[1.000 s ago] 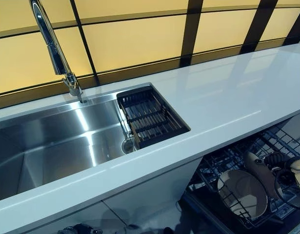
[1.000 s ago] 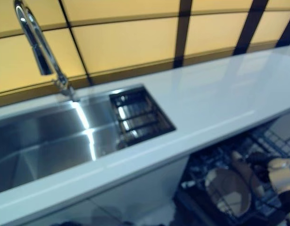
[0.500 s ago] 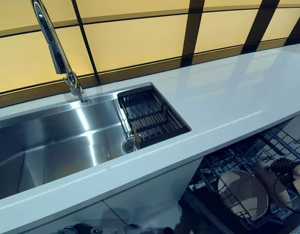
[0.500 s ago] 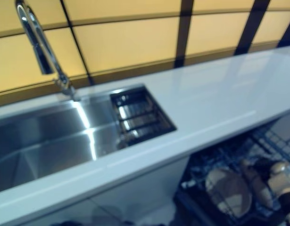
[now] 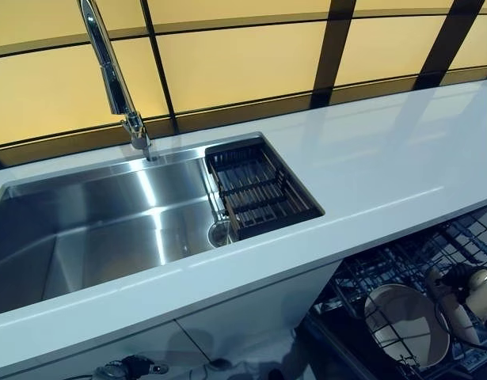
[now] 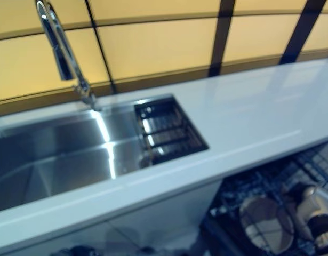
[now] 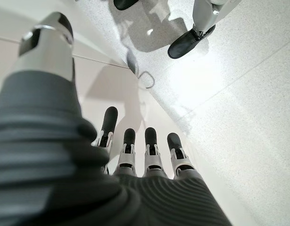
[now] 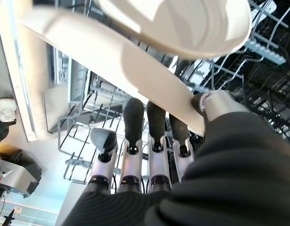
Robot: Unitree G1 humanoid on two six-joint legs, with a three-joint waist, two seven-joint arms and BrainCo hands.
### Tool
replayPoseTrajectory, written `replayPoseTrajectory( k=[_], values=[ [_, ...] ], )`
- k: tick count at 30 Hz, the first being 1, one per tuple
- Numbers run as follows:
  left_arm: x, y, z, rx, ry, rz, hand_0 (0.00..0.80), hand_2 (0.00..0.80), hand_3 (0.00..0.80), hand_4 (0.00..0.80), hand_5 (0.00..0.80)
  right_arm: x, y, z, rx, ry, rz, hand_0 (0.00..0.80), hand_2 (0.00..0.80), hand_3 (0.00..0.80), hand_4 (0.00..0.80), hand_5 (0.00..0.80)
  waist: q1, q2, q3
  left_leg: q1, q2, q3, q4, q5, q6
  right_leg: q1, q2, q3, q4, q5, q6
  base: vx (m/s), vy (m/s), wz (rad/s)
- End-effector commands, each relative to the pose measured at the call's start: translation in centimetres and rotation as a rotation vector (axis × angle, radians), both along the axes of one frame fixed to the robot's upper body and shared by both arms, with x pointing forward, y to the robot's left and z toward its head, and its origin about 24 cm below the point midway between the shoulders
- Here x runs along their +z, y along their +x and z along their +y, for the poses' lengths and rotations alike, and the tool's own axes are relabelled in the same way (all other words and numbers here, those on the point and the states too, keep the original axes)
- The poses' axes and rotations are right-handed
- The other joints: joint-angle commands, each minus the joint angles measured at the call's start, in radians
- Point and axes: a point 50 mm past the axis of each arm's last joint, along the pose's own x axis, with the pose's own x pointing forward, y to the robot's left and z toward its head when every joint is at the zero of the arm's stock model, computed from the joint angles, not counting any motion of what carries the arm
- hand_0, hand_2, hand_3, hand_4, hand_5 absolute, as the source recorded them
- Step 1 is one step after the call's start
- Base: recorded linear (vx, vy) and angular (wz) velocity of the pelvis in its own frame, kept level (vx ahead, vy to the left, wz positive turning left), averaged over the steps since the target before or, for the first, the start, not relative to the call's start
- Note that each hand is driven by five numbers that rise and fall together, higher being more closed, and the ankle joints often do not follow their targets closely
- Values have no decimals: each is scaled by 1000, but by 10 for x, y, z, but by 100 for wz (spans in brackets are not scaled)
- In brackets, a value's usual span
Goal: Take plates into dishwasher
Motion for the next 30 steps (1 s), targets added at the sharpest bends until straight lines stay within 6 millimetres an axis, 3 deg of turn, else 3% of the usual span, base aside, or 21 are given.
replayPoseTrajectory(
  k=[1,12,30],
  values=[
    [31,43,19,-49,131,-127,0,0,0,0,0,17,17,1,27,-92,-44,800,800,800,800,800,7,-25,-26,-41,-14,-65,0,16,32,71,-40,-37,5,-57,81,0,0,0],
    [28,47,10,-53,126,-126,0,0,0,0,0,31,36,10,45,-181,-77,800,800,800,800,800,19,-14,-22,-50,-18,-70,-1,18,33,62,-42,-38,6,-56,80,-3,-3,1],
    [23,48,4,-64,135,-130,0,0,0,0,0,24,15,-17,-105,-260,72,800,800,800,800,800,35,-11,-11,-59,-15,-76,-1,23,32,53,-45,-45,8,-52,79,-1,-3,0]
  ],
)
